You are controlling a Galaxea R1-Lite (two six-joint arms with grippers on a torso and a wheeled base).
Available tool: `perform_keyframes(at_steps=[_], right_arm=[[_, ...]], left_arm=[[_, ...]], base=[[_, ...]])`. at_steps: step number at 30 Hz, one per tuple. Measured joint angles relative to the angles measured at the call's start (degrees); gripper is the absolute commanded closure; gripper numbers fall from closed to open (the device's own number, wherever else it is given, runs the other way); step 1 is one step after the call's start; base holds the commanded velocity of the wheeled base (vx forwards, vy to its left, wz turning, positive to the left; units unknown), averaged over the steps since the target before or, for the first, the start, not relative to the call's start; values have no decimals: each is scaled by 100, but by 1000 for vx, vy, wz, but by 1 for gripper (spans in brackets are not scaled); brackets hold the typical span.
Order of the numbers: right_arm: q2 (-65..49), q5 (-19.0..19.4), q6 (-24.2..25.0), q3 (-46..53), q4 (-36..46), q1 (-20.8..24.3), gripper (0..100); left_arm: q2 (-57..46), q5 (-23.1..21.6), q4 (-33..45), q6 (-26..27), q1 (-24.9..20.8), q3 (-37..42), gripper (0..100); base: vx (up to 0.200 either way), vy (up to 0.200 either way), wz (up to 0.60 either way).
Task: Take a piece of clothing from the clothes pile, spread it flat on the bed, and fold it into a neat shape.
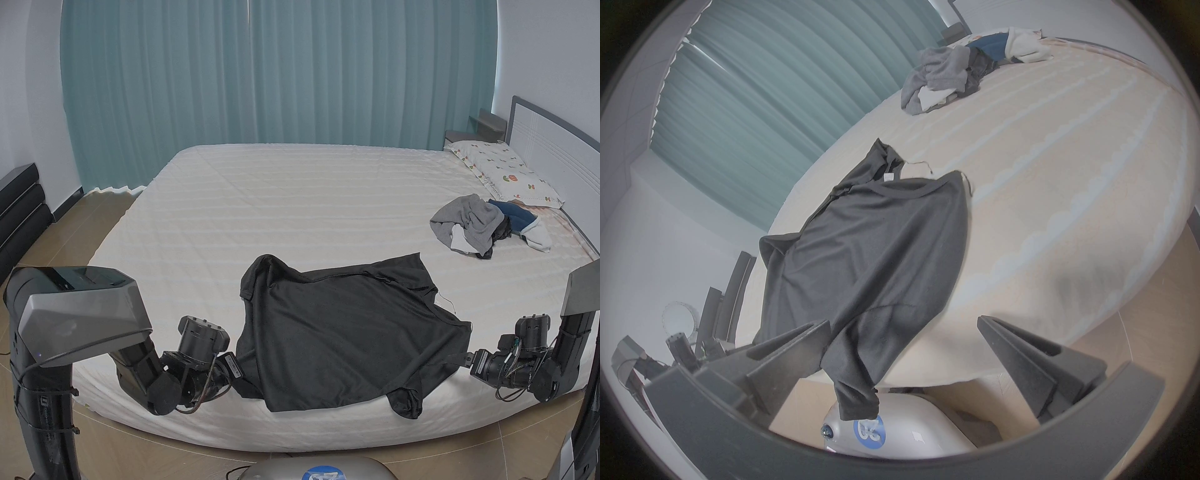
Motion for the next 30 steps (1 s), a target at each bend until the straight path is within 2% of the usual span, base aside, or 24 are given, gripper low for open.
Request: perform_keyframes(at_steps=[5,13,17,18,22,30], right_arm=[[230,-30,-2,17,-167,268,0],[532,-72,152,-39,-496,386,0],[634,-301,271,-240,-496,397,0],[669,-408,312,-325,-494,397,100],[777,-736,468,-573,-501,397,100],[663,-909,684,-873,-562,123,100]], left_arm=[[-199,0,20,30,327,-5,100],[-302,24,57,68,831,-51,100],[-333,27,63,77,956,-63,100],[-341,29,63,77,984,-66,100],[-356,35,33,83,1096,-94,100],[-345,-2,-16,-22,1369,-297,100]], base=[[0,0,0],[0,0,0],[0,0,0],[0,0,0],[0,0,0],[0,0,0]])
